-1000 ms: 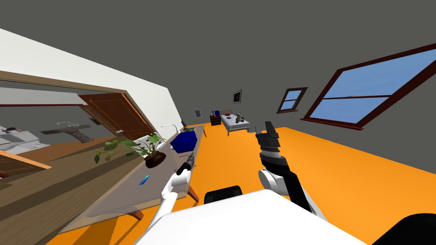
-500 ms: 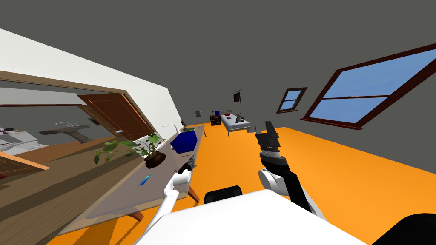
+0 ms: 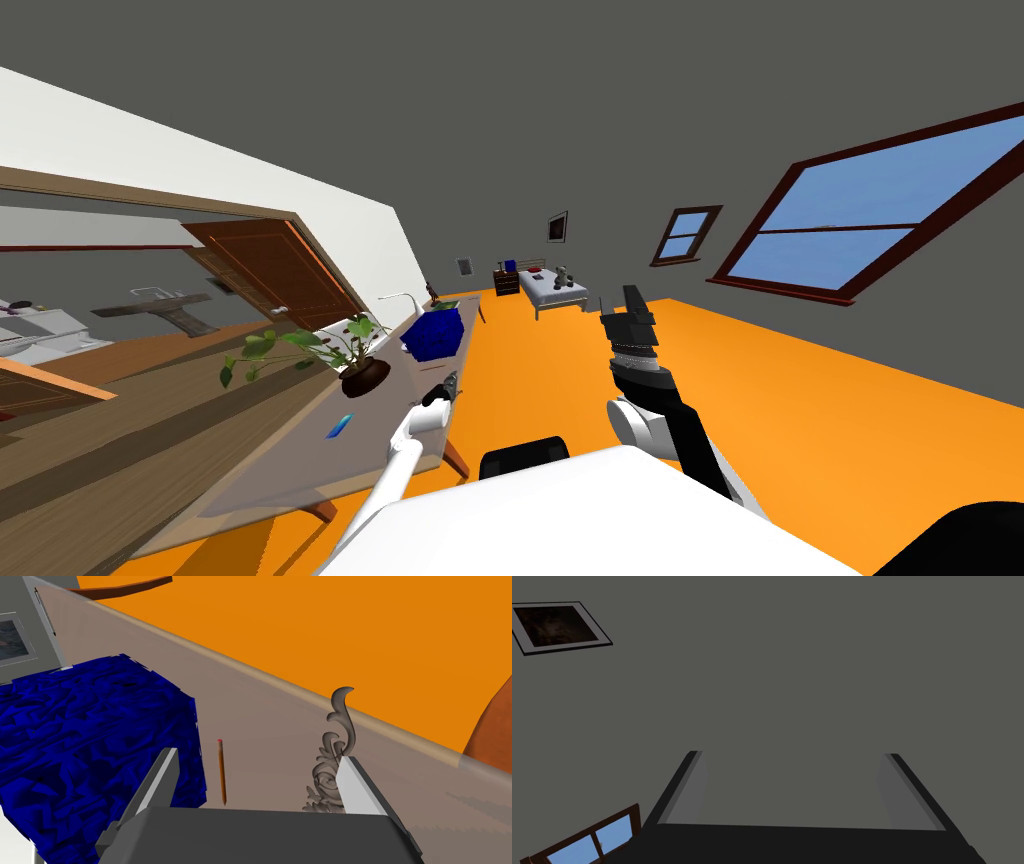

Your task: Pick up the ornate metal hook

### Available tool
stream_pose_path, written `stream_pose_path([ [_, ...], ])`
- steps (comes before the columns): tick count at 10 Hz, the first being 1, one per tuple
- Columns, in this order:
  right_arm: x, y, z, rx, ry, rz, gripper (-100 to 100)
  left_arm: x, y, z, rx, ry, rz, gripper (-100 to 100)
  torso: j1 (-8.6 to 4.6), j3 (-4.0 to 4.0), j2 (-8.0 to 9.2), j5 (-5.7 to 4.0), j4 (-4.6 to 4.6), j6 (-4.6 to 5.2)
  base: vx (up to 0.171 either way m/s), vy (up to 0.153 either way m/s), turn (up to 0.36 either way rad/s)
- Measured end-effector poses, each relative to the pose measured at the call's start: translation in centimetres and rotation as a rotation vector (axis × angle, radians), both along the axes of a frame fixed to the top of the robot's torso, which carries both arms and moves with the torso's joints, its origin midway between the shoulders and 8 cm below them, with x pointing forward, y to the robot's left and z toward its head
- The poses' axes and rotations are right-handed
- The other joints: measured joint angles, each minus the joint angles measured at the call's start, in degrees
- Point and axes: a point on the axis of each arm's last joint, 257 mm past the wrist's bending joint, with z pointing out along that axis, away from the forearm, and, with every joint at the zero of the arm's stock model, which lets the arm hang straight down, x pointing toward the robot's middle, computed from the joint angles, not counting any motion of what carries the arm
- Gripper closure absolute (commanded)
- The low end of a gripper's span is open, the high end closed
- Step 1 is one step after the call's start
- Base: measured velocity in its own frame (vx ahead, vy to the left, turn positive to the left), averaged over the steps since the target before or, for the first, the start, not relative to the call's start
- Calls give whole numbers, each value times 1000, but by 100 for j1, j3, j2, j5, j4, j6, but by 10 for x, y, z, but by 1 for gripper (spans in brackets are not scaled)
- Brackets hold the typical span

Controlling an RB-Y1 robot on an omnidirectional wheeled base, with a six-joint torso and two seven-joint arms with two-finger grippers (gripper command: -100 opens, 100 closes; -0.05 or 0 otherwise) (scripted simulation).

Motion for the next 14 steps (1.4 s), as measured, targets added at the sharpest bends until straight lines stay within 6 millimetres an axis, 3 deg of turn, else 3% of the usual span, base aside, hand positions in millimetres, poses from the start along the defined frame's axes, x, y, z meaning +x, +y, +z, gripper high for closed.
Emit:
stream_pose_path([
  [14,0,0,0,0,0,0,0,-57,51,-71,53,280,47,-100,1,-8,-13,1,-3,0,40,24,8],
])
